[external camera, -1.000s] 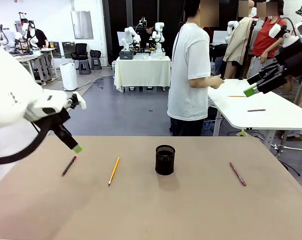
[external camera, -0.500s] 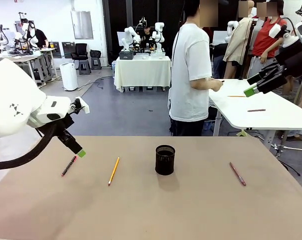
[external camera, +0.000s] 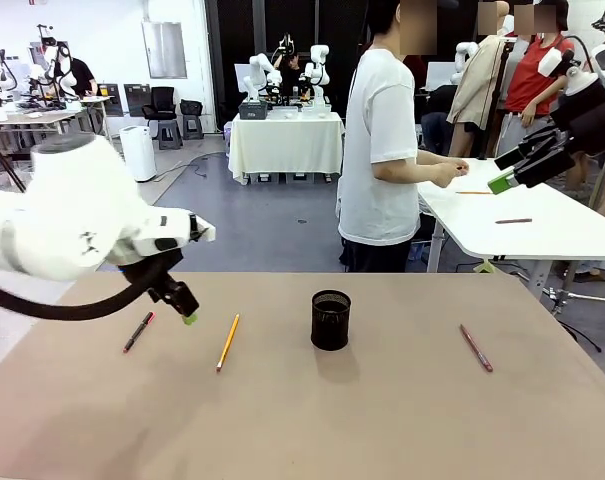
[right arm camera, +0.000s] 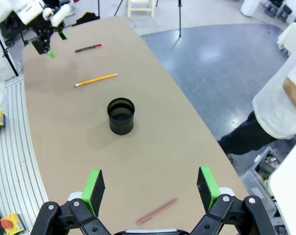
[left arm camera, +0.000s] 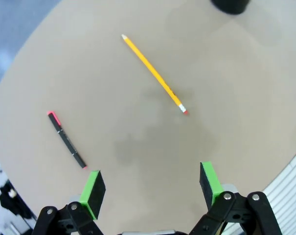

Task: Place the pens into the pen holder.
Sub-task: Pick up a writing instrument from the table and place it into the Pen holder.

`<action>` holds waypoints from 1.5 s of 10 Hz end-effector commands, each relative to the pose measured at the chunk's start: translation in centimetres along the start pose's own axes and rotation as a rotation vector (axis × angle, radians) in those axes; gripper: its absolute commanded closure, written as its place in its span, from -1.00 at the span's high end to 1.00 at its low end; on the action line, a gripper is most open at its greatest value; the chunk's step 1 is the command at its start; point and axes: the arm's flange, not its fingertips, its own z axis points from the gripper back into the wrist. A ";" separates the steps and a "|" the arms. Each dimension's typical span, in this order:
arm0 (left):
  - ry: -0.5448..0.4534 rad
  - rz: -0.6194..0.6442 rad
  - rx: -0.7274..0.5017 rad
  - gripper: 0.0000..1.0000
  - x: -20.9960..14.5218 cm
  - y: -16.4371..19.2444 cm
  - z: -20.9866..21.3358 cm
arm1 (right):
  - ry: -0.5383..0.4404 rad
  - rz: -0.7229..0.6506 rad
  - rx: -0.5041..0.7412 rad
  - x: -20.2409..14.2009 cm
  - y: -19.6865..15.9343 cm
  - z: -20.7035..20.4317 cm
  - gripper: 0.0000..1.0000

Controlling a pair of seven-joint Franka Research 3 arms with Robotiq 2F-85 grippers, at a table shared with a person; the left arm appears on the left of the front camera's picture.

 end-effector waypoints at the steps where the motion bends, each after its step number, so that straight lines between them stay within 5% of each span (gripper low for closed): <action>1: 0.088 0.070 0.038 1.00 3.3 -0.6 -0.8 | -0.012 0.008 0.002 0.0 -0.1 0.0 1.00; 5: 0.204 0.138 0.099 1.00 6.9 -1.3 -5.5 | -0.012 0.008 0.002 0.0 -0.1 0.0 1.00; 9: 0.296 0.395 0.123 1.00 10.3 -1.4 -11.4 | -0.012 0.008 0.002 0.0 -0.1 0.0 1.00; 12: 0.233 0.389 0.044 1.00 10.7 -0.9 -12.4 | -0.012 0.008 0.002 0.0 -0.1 0.0 1.00; 15: 0.287 0.407 0.099 1.00 10.3 -1.6 -13.1 | -0.012 0.008 0.002 0.0 -0.1 0.0 1.00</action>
